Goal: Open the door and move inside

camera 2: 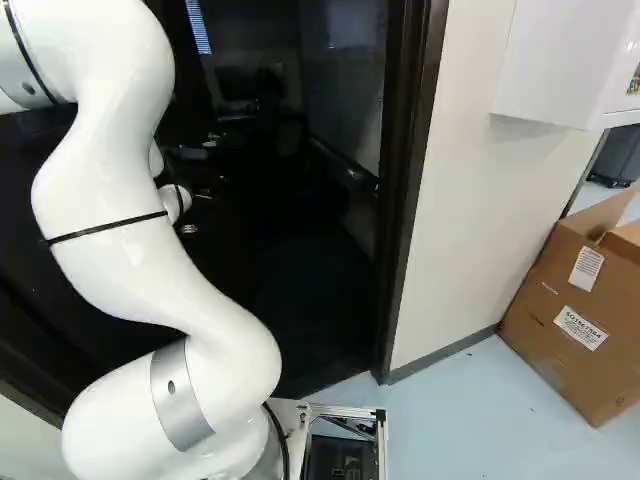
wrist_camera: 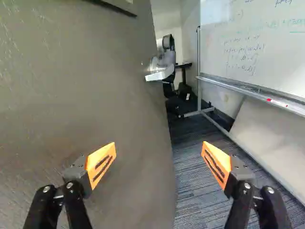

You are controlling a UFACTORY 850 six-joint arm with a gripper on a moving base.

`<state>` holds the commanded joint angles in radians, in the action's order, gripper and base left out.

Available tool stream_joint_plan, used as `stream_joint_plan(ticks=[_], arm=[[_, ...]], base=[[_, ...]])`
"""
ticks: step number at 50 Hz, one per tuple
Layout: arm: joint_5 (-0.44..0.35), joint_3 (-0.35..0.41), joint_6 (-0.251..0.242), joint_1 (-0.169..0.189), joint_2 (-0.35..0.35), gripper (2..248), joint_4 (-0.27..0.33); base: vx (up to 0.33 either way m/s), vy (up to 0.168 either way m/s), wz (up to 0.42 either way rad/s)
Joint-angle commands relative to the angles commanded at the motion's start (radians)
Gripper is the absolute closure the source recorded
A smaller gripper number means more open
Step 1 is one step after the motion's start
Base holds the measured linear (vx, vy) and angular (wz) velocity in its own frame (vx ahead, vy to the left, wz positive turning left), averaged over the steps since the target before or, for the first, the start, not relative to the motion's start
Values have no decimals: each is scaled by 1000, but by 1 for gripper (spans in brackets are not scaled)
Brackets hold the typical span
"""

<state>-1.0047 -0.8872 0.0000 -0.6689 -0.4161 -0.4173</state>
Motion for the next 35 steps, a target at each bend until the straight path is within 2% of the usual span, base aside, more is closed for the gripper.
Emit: stream_joint_plan(ticks=[35], arm=[[0, -137, 0, -43, -107, 3, -41]], base=[[0, 0, 0]])
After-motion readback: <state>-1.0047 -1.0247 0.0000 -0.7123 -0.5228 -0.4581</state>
